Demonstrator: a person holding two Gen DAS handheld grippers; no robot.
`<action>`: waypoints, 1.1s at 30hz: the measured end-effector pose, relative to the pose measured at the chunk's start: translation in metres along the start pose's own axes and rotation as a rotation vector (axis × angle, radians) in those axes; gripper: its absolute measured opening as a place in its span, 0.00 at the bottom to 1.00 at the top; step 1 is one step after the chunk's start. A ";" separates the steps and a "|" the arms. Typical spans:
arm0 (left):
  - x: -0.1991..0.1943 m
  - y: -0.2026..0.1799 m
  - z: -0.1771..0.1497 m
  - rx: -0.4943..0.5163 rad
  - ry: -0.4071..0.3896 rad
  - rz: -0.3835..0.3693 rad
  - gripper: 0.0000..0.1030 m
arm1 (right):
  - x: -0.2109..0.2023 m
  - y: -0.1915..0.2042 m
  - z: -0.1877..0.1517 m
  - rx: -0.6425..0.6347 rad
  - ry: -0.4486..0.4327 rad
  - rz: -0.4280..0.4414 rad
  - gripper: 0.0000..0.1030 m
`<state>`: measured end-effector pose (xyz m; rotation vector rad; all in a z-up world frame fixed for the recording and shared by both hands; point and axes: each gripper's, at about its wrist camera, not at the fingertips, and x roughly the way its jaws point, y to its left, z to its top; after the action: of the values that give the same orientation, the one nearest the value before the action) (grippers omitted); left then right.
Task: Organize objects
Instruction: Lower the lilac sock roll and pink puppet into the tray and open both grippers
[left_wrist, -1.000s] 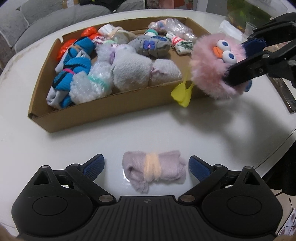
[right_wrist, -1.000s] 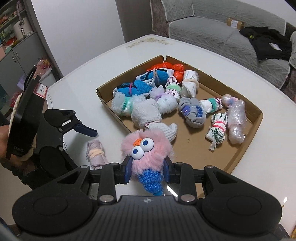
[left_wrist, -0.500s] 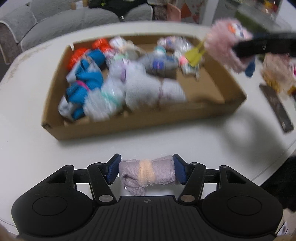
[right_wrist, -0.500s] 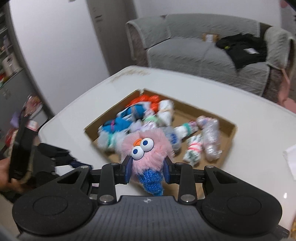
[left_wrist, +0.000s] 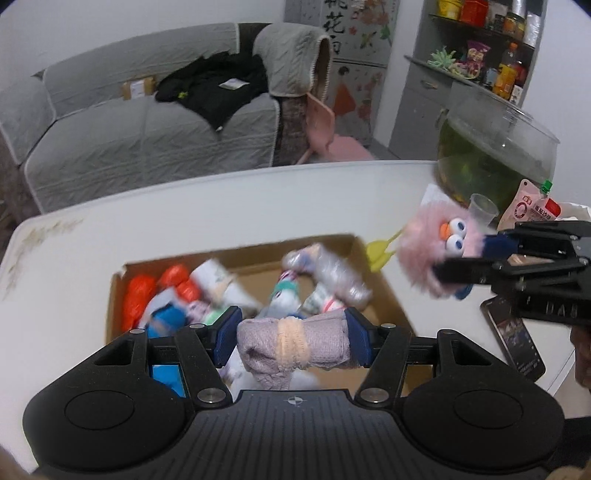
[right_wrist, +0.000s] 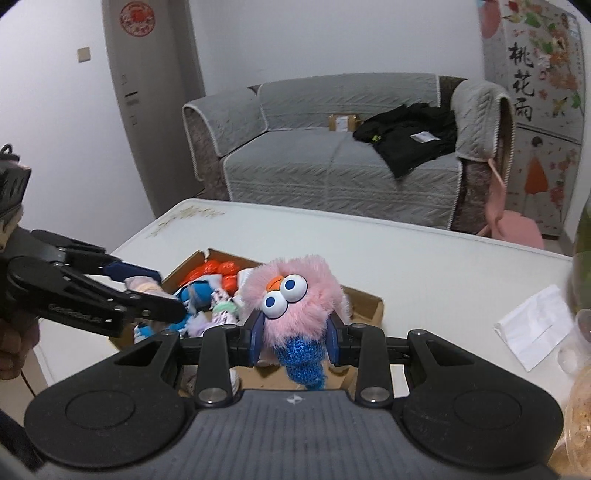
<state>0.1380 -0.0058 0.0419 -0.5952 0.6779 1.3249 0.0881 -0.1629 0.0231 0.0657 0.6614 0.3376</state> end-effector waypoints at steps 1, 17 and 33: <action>0.006 -0.004 0.002 0.003 0.004 -0.008 0.64 | 0.001 -0.001 0.000 0.002 -0.001 0.000 0.29; 0.102 -0.041 -0.034 -0.058 0.125 -0.175 0.64 | 0.010 -0.014 -0.002 -0.007 0.046 -0.026 0.29; 0.118 -0.025 -0.048 0.217 0.239 -0.078 0.64 | 0.036 0.000 -0.014 -0.051 0.180 0.069 0.29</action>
<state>0.1702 0.0338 -0.0779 -0.6017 0.9706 1.1000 0.1061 -0.1514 -0.0097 0.0097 0.8296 0.4297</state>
